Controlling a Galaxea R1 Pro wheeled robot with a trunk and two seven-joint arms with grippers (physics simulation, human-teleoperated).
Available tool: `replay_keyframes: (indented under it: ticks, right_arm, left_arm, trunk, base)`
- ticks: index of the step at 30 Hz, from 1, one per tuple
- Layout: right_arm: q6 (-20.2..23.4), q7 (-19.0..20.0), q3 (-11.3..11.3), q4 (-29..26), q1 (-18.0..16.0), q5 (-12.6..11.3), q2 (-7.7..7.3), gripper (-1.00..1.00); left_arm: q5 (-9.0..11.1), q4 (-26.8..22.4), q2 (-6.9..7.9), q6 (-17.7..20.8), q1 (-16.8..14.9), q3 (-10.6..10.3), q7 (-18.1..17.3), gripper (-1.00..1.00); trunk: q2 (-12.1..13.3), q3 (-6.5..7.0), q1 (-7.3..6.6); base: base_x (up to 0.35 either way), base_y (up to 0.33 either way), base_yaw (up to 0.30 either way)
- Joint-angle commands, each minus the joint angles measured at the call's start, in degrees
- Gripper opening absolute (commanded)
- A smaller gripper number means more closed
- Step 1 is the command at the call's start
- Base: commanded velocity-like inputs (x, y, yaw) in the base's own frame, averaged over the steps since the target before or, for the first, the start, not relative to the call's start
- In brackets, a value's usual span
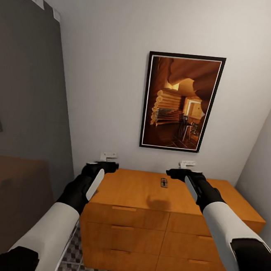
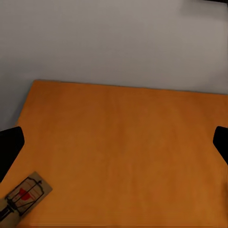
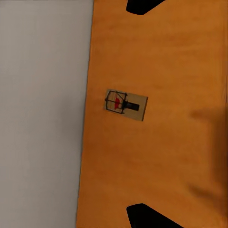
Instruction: Take the four mousetraps from the cabinet in the bathroom and place them on the bathroom floor. Make sure all four end up on the same floor surface, and ensure that at least two of them are either under or directly next to the same bathroom sink.
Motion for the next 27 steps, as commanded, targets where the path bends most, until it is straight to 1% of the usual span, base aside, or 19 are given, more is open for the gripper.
replay_keyframes:
  ticks: [1,5,10,14,17,20,23,27]
  right_arm:
    - [0.3,-0.2,0.6,0.0,0.0,-0.6,-0.02,1.0]
    - [0.3,-0.2,1.2,0.2,0.0,-0.7,0.17,1.0]
    - [0.3,-0.2,1.1,0.3,0.0,-0.8,0.2,1.0]
    - [0.0,-0.2,1.1,0.3,0.0,-0.8,0.23,1.0]
    - [-0.2,-0.2,1.2,0.4,0.0,-0.8,0.25,1.0]
    - [-0.3,-0.2,1.1,0.4,0.0,-0.8,0.25,1.0]
    - [-0.3,-0.2,1.1,0.4,0.0,-0.8,0.26,1.0]
    - [-0.3,-0.4,1.0,0.4,0.0,-0.9,0.26,1.0]
  left_arm:
    - [0.6,0.2,0.0,0.0,0.0,-0.1,0.5,1.0]
    - [0.6,1.5,0.0,-0.4,0.1,-0.1,0.4,1.0]
    - [0.6,3.5,0.0,-0.5,0.1,-0.1,0.3,1.0]
    - [0.6,5.7,0.0,-0.6,0.1,-0.1,0.3,1.0]
    - [0.6,8.3,0.0,-1.1,0.1,-0.1,0.3,1.0]
    - [0.5,11.0,0.0,-3.1,0.1,-0.1,0.4,1.0]
    - [0.4,12.1,0.0,-4.9,0.1,-0.1,0.4,1.0]
    - [0.4,13.0,0.0,-6.2,0.1,-0.1,0.5,1.0]
  trunk:
    - [0.0,-0.03,0.02]
    - [0.0,-0.03,0.02]
    - [0.0,-0.03,0.02]
    - [0.0,-0.03,0.02]
    - [0.0,-0.03,0.02]
    - [0.0,-0.03,0.02]
    - [0.0,-0.03,0.02]
    - [0.0,-0.03,0.02]
  base:
    - [0.0,0.0,0.0]
    - [0.0,0.0,0.0]
    - [0.0,0.0,0.0]
    - [0.0,0.0,0.0]
    - [0.0,0.0,0.0]
    - [0.0,0.0,0.0]
    - [0.01,0.003,0.0]
    - [0.109,0.062,0.0]
